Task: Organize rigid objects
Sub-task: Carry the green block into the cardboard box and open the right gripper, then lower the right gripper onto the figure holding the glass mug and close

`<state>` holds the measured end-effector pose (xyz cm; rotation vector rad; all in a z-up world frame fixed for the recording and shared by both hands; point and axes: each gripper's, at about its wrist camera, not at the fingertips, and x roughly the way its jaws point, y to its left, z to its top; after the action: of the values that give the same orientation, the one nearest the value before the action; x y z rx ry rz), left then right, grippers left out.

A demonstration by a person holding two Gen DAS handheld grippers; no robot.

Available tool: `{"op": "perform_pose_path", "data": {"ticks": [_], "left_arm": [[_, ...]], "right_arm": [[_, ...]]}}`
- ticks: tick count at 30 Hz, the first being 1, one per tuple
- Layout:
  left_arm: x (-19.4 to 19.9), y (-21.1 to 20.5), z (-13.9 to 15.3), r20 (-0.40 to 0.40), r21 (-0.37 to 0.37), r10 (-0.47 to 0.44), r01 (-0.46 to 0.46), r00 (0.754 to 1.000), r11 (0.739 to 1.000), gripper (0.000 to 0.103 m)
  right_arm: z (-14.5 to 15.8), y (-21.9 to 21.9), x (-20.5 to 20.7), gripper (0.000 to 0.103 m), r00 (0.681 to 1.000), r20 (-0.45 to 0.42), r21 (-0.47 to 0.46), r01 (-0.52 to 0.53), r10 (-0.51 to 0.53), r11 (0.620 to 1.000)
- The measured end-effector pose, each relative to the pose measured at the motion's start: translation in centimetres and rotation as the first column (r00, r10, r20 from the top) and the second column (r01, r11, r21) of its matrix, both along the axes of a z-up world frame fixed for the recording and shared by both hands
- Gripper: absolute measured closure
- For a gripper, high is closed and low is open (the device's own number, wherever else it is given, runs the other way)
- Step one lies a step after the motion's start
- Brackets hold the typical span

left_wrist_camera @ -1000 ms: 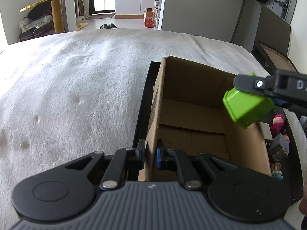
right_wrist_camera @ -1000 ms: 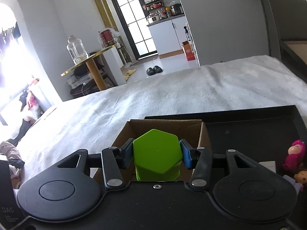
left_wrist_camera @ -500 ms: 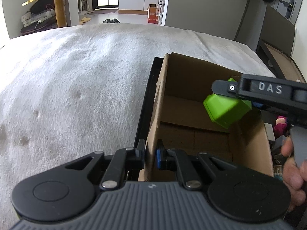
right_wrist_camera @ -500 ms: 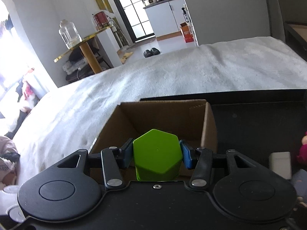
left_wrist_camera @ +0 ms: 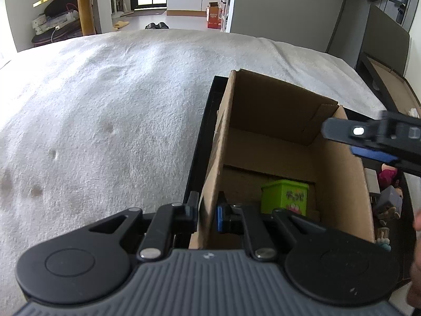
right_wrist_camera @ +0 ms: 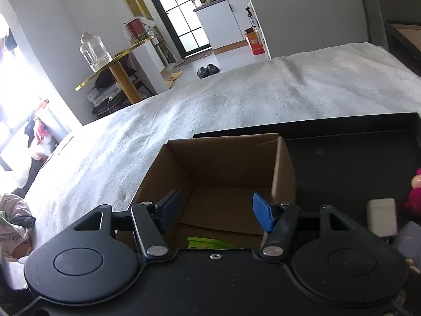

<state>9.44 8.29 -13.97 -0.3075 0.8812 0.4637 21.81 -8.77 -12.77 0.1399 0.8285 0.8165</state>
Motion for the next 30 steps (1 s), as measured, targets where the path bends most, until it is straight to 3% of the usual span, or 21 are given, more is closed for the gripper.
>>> {"op": "perform_pose_path", "data": {"ticks": [8,15,21,30], "left_arm": [[0.5,-0.6,0.5,-0.038,0.04,0.014,-0.013,0.999,0.999,0.083],[1.1,-1.7,1.5,-0.056,0.092,0.015,-0.009,0.998,0.996,0.049],[1.7,-3.1,2.1,-0.079,0.151,0.008,0.004,0.997,0.988,0.029],[2.8,-5.2,2.5,-0.109,0.21,-0.01,0.033,0.994,0.977,0.018]], "right_arm": [[1.5,-3.4,0.3,0.032,0.999,0.009,0.029,0.049,-0.049,0.998],[0.6,-6.5,1.2,0.032,0.994,-0.005,-0.012,0.107,-0.107,0.994],[-0.7,-9.1,1.4,0.032,0.988,-0.03,-0.039,0.154,-0.155,0.987],[-2.3,-12.6,1.2,0.023,0.975,-0.061,-0.073,0.21,-0.214,0.975]]}}
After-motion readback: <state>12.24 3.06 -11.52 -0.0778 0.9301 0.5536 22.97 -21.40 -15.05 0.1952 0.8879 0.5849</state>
